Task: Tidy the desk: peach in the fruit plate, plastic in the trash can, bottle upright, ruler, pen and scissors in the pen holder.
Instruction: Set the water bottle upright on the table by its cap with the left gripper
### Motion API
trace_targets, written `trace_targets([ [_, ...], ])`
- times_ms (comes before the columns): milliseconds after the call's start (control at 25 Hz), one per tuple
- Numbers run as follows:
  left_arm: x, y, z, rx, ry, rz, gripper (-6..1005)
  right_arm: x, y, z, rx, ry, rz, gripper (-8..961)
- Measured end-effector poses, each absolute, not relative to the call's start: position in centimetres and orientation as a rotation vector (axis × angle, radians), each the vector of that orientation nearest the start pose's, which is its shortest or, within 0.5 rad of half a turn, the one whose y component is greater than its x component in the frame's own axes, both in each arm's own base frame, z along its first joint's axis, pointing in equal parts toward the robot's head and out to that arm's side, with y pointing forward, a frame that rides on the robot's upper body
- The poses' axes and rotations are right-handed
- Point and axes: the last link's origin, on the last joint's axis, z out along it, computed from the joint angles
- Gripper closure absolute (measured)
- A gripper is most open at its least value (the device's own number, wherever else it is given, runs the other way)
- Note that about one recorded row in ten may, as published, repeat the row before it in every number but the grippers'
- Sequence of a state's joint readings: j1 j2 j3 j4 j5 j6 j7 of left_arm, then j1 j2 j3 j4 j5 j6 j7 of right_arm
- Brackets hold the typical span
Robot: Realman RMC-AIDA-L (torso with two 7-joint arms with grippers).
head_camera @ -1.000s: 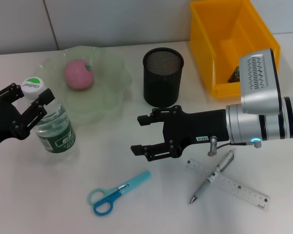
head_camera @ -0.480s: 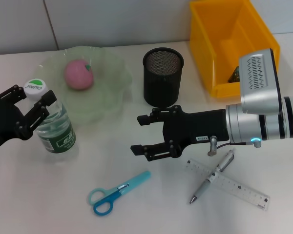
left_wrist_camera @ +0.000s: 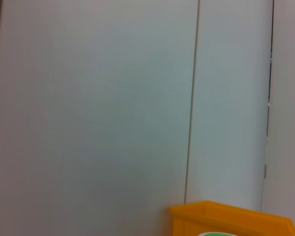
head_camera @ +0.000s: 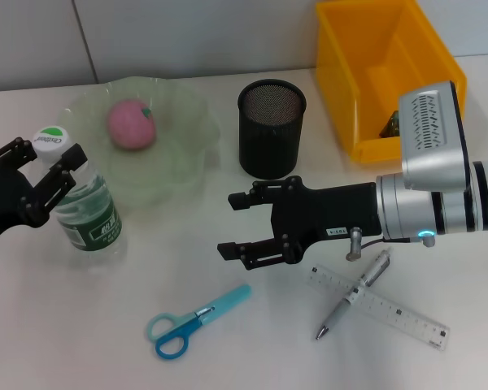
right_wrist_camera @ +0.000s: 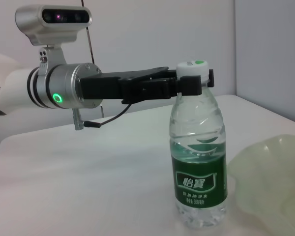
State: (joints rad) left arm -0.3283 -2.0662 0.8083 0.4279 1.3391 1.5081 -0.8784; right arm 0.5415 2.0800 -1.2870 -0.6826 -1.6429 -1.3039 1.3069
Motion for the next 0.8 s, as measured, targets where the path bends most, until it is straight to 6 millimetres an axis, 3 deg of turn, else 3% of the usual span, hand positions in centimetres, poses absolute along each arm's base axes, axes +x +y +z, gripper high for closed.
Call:
trace_targets([
  [560, -30.25, 29.63, 1.29, -2.174, -0.45, -1.018, 510, 20.7, 33.81, -6.03, -2.89, 0.295, 0.614, 177],
  [760, -30.16, 29.53, 1.39, -2.179, -0.455, -1.033, 463, 20.69, 33.85, -6.02, -2.889, 0.294, 0.613, 177],
  [800, -30.14, 29.52, 1.44, -2.18, -0.458, -1.036, 401, 20.69, 33.85, -6.02, -2.889, 0.294, 0.613, 177],
])
